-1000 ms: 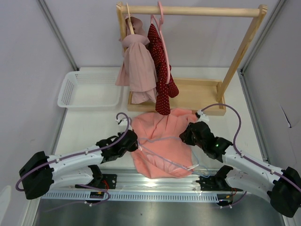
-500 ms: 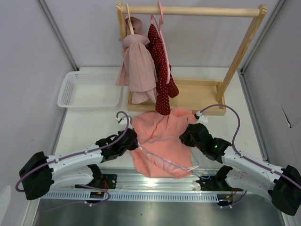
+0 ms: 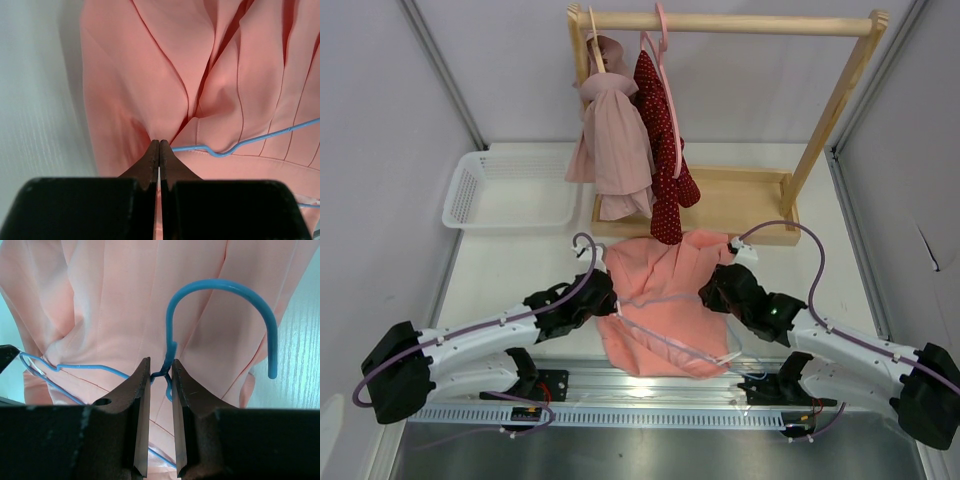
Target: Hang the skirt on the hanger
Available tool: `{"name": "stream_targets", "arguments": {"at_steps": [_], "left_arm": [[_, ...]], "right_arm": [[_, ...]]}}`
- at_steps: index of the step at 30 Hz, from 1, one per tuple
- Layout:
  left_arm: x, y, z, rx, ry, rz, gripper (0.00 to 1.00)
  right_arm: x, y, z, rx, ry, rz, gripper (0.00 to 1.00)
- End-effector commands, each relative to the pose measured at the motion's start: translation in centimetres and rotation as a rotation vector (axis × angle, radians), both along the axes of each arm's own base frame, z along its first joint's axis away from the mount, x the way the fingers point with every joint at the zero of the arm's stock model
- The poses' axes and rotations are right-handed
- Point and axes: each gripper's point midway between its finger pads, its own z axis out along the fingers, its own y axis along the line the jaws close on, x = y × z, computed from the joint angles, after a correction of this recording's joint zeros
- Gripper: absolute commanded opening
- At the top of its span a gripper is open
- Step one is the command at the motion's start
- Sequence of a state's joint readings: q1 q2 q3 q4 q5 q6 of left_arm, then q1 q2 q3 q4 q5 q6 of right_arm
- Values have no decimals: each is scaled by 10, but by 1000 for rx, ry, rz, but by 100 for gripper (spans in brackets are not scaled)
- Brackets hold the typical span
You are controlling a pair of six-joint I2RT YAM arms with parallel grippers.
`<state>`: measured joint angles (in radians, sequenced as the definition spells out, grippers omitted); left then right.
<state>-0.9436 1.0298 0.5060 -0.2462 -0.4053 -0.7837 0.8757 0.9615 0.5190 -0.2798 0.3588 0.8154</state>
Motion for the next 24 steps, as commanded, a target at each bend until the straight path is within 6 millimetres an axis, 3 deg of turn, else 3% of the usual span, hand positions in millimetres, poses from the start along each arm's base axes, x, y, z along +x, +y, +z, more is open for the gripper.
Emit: {"name": "stream_targets", "arguments": {"at_steps": [1, 16, 24], "left_arm": [[10, -21, 27, -69, -52, -36, 0], [-10, -49, 38, -103, -39, -123, 0], [-11, -47, 46, -96, -62, -123, 0]], "right_arm": [[9, 7, 19, 14, -43, -11, 0], [22, 38, 42, 72, -114, -8, 0], [18, 49, 59, 123, -174, -2, 0]]}}
